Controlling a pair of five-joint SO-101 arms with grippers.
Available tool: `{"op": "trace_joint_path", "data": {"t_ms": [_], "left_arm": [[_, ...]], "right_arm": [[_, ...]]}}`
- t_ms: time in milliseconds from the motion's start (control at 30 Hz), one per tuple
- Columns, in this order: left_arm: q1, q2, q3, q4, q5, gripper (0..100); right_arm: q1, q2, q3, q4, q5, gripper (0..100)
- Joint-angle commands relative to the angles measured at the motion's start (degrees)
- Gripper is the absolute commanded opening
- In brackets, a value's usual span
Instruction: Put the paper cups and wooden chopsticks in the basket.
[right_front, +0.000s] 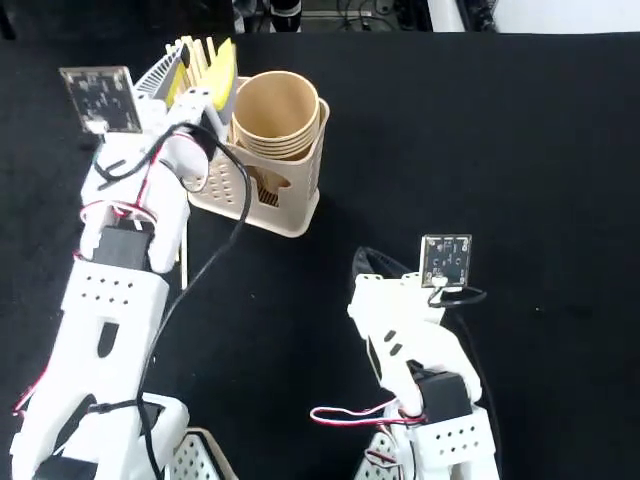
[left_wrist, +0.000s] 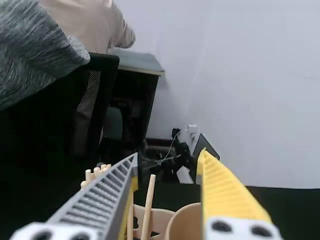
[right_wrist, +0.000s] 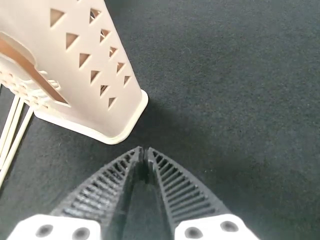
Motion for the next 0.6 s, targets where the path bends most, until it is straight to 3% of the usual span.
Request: {"op": "trace_joint_path", "data": {"t_ms": [0, 300, 400, 567], "left_arm": [[-0.31, -0.88, -9.98, 10.55, 0.18, 20], [-19.38, 1.05, -32.84, 48.97, 0.18, 20], [-25.36, 5.98, -34.42, 53.45, 0.09, 20], [-26.86, 24.18, -37.14, 53.89, -2.55, 20]], "right_arm": [[-0.53, -2.95, -0.13, -0.09, -0.62, 1.2], [-0.62, -2.95, -0.13, -0.09, -0.62, 1.2], [-0.70, -2.95, -0.13, -0.09, -0.62, 1.2], [-0.70, -2.95, -0.13, 0.00, -0.62, 1.2]]}}
